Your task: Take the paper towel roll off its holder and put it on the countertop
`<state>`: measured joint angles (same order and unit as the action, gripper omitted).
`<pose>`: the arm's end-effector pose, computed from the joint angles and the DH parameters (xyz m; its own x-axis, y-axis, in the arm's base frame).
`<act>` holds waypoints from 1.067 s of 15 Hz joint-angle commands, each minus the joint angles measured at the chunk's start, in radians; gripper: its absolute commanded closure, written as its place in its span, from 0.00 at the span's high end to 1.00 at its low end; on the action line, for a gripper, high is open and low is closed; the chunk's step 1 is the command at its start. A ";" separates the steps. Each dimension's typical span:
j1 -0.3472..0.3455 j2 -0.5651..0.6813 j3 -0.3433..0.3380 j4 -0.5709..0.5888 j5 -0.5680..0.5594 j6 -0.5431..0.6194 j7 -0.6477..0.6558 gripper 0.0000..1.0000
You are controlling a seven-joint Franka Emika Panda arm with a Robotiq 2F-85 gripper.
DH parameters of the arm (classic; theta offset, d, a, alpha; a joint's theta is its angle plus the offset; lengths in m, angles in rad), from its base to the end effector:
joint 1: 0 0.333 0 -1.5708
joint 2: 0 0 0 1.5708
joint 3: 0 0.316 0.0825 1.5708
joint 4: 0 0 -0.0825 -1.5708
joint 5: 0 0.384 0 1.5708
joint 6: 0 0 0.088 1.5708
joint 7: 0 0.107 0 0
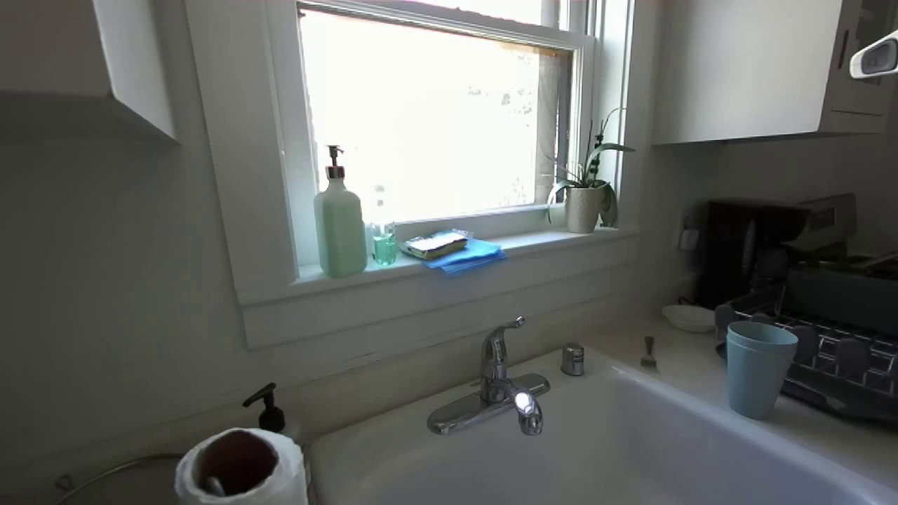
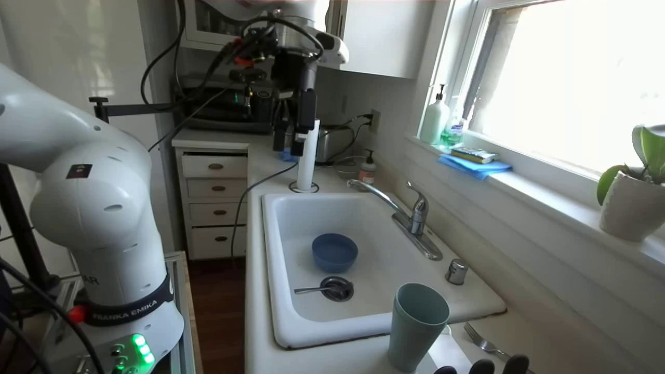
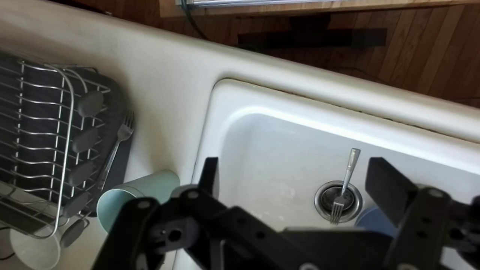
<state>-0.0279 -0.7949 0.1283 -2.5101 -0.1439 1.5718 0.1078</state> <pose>0.2961 0.0204 0.5216 0.9911 -0.0563 -0.1206 -0.0251 -0.9689 0.2460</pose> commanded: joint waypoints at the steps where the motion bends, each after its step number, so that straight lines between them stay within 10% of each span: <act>1: 0.011 0.099 0.000 0.061 -0.037 0.090 0.022 1.00; 8: 0.116 0.292 0.019 0.212 0.066 0.445 -0.021 1.00; 16: 0.280 0.506 0.020 0.384 0.354 0.490 -0.182 1.00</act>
<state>0.2235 -0.3782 0.1534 -2.2133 0.1331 2.0799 -0.0121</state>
